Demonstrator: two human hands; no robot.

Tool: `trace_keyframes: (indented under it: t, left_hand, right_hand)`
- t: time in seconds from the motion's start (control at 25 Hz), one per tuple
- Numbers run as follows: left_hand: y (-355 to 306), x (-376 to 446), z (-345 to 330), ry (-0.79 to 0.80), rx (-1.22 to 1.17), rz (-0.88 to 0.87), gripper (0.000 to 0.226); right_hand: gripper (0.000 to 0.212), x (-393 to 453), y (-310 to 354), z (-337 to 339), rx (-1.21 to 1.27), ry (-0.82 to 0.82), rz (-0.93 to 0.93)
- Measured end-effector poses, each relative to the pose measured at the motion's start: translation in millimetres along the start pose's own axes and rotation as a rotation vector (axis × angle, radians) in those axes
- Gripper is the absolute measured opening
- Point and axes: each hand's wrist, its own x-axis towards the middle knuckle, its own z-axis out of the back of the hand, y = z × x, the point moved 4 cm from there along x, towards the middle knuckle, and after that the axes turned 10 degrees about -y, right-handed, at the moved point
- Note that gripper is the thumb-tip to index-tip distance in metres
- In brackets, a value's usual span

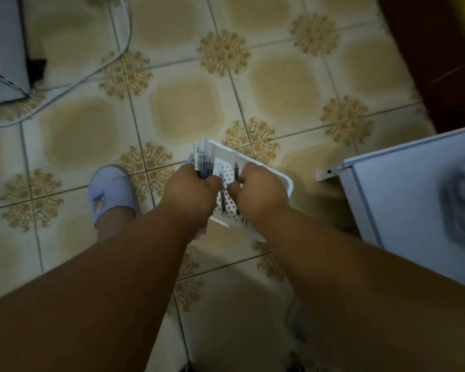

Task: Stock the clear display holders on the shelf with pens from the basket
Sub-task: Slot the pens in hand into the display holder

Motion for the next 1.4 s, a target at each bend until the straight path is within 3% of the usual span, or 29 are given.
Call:
trace_keyframes:
  t: [0.36, 0.64, 0.84, 1.12, 1.4]
  left_hand:
    - [-44.9, -189.7, 117.5, -0.086, -0.168, -0.205, 0.013]
    - [-29.5, -321.6, 168.5, -0.097, -0.263, -0.280, 0.022]
    - [-52.3, -369.6, 190.3, -0.105, -0.284, -0.421, 0.014]
    - [-113.6, -413.3, 127.5, 0.157, -0.373, -0.605, 0.016]
    - [-190.1, -532.4, 51.6, 0.612, -0.387, -0.877, 0.013]
  right_hand:
    - [0.017, -163.7, 61.4, 145.7, 0.344, -0.350, 0.102]
    - [0.015, -293.4, 59.6, 179.3, 0.627, -0.571, 0.189]
    - [0.013, -344.4, 68.7, 229.0, 0.738, -0.675, 0.266]
    - [0.015, -401.6, -3.0, 290.6, 0.803, -0.990, 0.131]
    - [0.016, -529.1, -96.1, 363.7, 0.734, -1.468, -0.115]
